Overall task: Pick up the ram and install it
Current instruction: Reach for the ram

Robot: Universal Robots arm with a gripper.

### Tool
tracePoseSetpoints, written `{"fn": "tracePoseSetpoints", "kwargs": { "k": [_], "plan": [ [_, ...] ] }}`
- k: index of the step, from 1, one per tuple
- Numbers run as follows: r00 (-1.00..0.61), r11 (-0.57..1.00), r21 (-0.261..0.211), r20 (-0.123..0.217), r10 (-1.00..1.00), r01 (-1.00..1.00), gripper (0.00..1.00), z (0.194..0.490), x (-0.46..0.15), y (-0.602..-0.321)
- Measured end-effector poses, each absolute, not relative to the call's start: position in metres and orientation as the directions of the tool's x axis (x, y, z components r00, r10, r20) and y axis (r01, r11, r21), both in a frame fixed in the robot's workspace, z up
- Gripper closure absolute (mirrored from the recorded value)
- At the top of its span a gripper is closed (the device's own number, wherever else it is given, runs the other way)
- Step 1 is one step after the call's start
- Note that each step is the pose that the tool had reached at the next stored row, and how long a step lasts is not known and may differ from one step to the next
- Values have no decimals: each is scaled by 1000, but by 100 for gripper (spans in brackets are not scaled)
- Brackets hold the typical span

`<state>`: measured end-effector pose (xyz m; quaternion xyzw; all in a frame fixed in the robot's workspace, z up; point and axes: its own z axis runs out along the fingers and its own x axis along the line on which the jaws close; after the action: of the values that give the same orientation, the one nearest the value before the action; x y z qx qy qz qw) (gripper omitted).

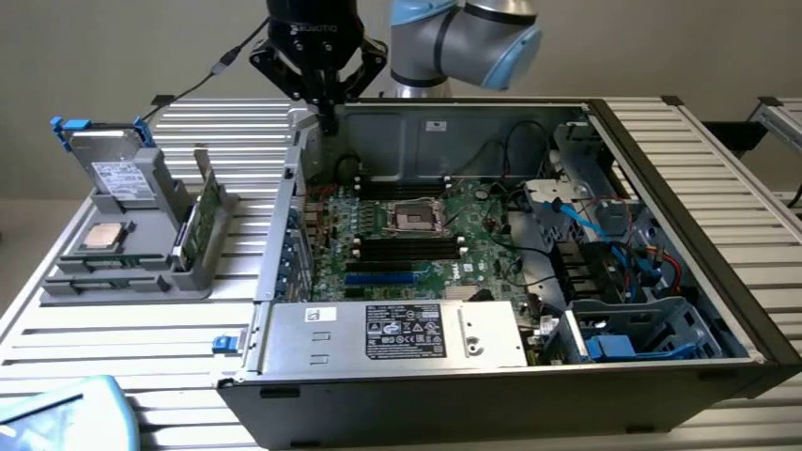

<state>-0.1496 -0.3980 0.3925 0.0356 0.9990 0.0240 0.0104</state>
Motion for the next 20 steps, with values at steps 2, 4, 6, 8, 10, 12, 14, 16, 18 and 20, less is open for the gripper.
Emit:
{"fn": "tracePoseSetpoints", "kwargs": {
  "k": [2, 4, 6, 8, 10, 12, 14, 16, 18, 20],
  "plan": [
    [-997, 996, 49, -19, 72, 71, 90, 392, -158, -398],
    [-997, 996, 49, -19, 72, 71, 90, 392, -168, -398],
    [-997, 996, 49, -19, 72, 71, 90, 392, -177, -398],
    [-997, 996, 49, -19, 72, 71, 90, 392, -186, -398],
    [-997, 996, 49, -19, 72, 71, 90, 392, -195, -398],
    [-997, 996, 49, -19, 72, 71, 90, 392, -204, -398],
    [-997, 996, 49, -19, 72, 71, 90, 392, -213, -398],
    [-997, 996, 49, -19, 72, 71, 90, 391, -222, -398],
    [-997, 996, 49, -18, 72, 71, 90, 389, -231, -398],
    [-997, 996, 49, -17, 72, 71, 90, 387, -240, -398]
  ]
}}
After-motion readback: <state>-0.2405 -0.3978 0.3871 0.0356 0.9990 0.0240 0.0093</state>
